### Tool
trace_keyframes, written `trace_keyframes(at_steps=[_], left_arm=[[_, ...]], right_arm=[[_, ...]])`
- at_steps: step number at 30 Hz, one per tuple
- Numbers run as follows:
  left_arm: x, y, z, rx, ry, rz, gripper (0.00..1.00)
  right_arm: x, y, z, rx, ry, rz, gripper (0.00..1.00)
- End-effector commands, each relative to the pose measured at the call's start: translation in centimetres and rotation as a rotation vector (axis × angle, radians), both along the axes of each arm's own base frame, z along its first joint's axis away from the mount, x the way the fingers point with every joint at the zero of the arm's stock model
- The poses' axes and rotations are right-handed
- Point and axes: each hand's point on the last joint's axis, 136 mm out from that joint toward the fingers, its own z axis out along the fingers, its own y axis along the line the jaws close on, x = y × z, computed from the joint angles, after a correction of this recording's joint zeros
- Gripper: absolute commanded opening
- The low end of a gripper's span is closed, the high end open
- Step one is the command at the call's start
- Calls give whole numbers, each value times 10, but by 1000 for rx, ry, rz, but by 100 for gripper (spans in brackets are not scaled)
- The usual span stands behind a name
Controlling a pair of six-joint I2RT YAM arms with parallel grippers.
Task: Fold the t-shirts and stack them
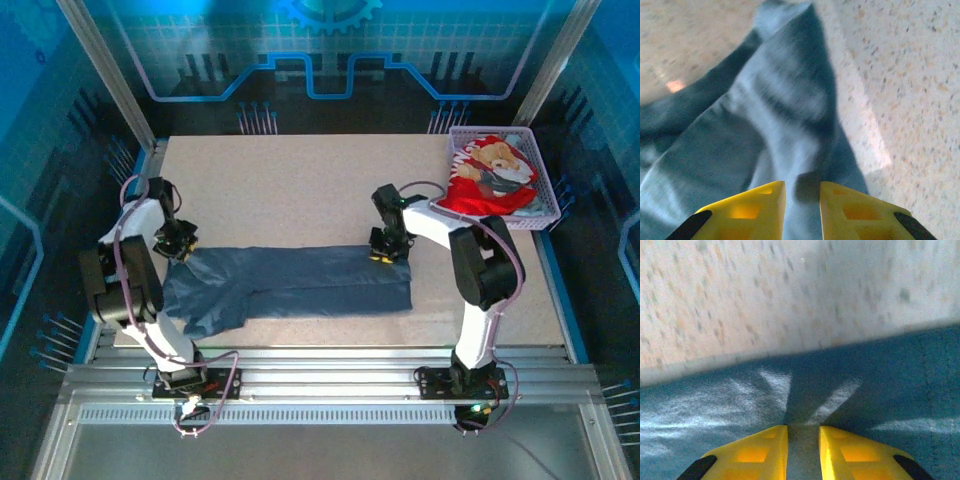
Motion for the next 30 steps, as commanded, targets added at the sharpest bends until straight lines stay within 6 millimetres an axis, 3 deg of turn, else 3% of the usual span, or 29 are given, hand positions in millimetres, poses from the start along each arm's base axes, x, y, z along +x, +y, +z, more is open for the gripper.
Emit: trace_keyframes(at_steps=[1,5,9,13,17,20,23,25,27,30], left_arm=[[27,-5,-12,-79,-15,-65,25],[57,-16,-29,-170,-22,-89,29],[87,-23,-31,-181,-11,-131,32],[100,-17,-35,-160,46,-132,32],[118,-15,-21,-146,-6,-174,43],[134,-13,21,-83,-137,-231,50],[121,-11,62,-17,-208,-246,52],[101,-16,74,-6,-241,-249,52],[77,-29,68,-37,-250,-256,52],[44,-53,46,-116,-241,-294,51]], right_arm=[[-6,-27,-18,-80,128,-58,25],[17,-31,-23,-36,161,-88,26],[44,-36,-18,-52,172,-129,27],[76,-60,-10,-75,157,-187,27],[102,-78,-16,-47,150,-187,28],[122,-71,-8,-6,69,-95,35],[131,-59,23,17,-33,-19,46],[129,-53,42,16,-79,8,51],[122,-47,59,14,-117,26,54],[107,-31,73,68,-155,49,56]])
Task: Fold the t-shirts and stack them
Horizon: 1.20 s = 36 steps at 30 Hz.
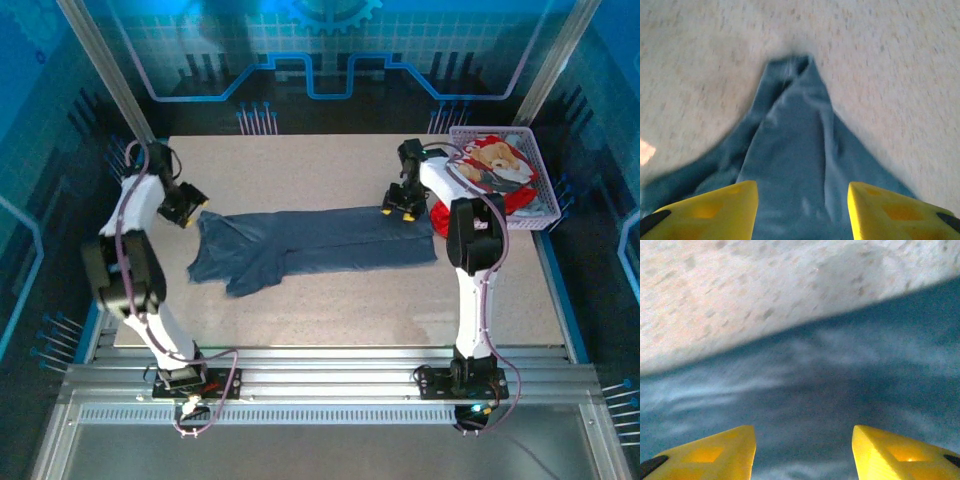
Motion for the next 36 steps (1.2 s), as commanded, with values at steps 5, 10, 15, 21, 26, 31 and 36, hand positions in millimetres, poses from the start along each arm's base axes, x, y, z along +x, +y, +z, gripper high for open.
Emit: trace_keyframes(at_steps=[5,10,15,21,26,31,36], left_arm=[[-38,-31,-51,-65,42,-121,46],[-40,-28,-76,-34,97,-140,44],[-43,-25,-90,12,108,-156,43],[-39,-29,-99,13,101,-178,36],[-40,-33,-93,18,85,-185,29],[-47,-34,-84,23,90,-181,23],[-63,-33,-80,34,129,-173,39]], right_arm=[[-30,66,40,265,-132,157,57],[-46,88,18,403,-60,154,58],[-46,87,6,403,-27,124,57],[-42,87,2,386,-13,121,57],[-39,87,-2,379,-1,113,57],[-37,87,-3,380,0,109,57],[-36,88,-5,380,5,113,57]])
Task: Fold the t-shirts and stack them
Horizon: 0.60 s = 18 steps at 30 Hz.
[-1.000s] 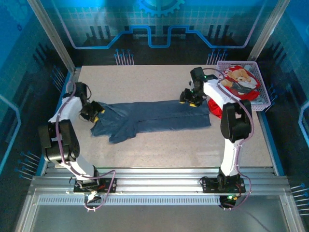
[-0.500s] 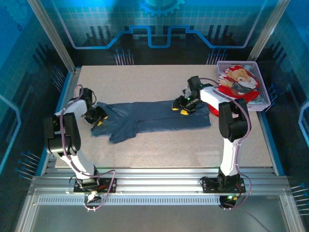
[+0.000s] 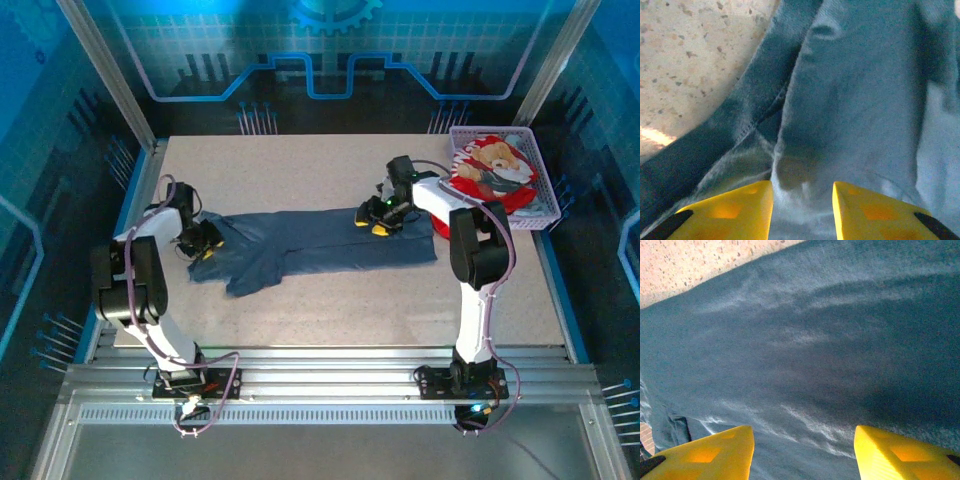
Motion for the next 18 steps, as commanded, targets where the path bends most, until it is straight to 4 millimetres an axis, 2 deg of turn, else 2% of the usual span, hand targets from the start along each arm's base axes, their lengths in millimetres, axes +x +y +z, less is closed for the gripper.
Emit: trace_keyframes(at_steps=[1,5,10,14,18], left_arm=[[-21,-4,0,7,50,-9,40],[-23,-11,-8,-23,43,-19,42],[-21,-19,-19,-35,57,-43,40],[-22,-19,-24,-26,70,-42,32],[-18,-19,-16,-20,44,-44,23]], right_arm=[[0,6,-3,14,27,6,57],[1,11,-1,37,19,18,57],[-1,28,6,96,12,57,57],[-6,32,3,112,34,45,57],[-10,30,-7,91,58,34,57]])
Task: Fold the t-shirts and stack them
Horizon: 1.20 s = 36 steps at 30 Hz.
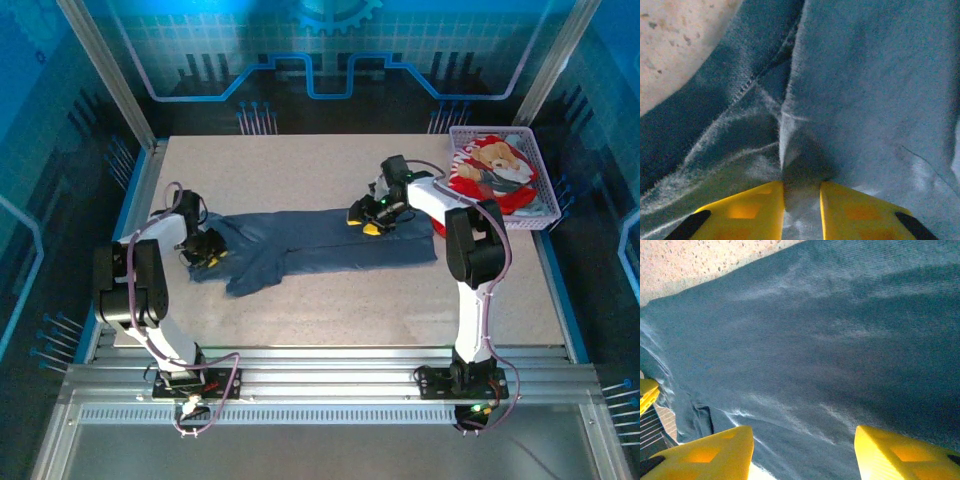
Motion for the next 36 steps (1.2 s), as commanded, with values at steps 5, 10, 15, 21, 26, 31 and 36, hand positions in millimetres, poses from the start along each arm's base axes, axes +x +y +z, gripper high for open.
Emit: trace_keyframes(at_steps=[5,10,15,21,26,31,36], left_arm=[[-2,-2,10,8,-10,-14,13],[-1,-2,21,11,-28,-4,3],[-2,2,35,33,-27,11,0],[3,5,51,40,-33,29,0],[9,5,60,29,-7,37,0],[14,7,67,34,46,34,0],[22,11,73,52,75,22,0]], right_arm=[[-9,3,-19,-14,69,-6,56],[-7,0,-20,-32,69,-11,56],[-6,-4,-22,-68,80,-14,55],[-10,-11,-33,-124,120,-16,54],[-14,-18,-41,-199,145,7,54],[-18,-23,-48,-276,157,40,53],[-23,-24,-53,-311,164,62,53]])
